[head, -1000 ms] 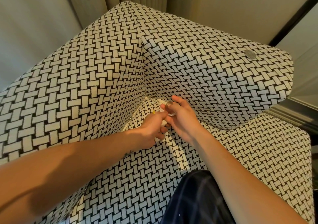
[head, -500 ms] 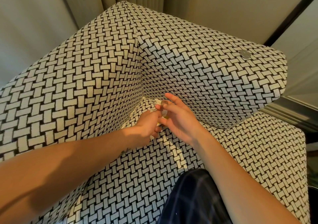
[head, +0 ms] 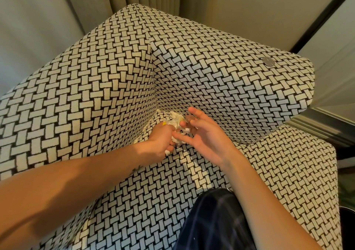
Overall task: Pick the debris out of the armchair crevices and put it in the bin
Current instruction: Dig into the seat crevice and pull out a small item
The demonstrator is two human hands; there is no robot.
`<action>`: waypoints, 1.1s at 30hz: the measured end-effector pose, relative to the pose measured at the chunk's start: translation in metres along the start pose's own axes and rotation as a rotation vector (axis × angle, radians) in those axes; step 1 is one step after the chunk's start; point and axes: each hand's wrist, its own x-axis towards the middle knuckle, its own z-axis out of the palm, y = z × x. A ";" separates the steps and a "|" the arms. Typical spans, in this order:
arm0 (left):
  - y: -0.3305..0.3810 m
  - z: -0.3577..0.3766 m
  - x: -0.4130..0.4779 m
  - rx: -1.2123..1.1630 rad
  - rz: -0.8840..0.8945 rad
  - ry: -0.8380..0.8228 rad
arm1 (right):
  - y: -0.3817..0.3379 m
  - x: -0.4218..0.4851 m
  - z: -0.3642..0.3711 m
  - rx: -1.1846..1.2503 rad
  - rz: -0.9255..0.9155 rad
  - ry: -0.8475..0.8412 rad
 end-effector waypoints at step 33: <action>0.001 0.005 -0.010 -0.095 -0.031 -0.282 | -0.015 -0.026 0.017 -0.515 -0.253 0.331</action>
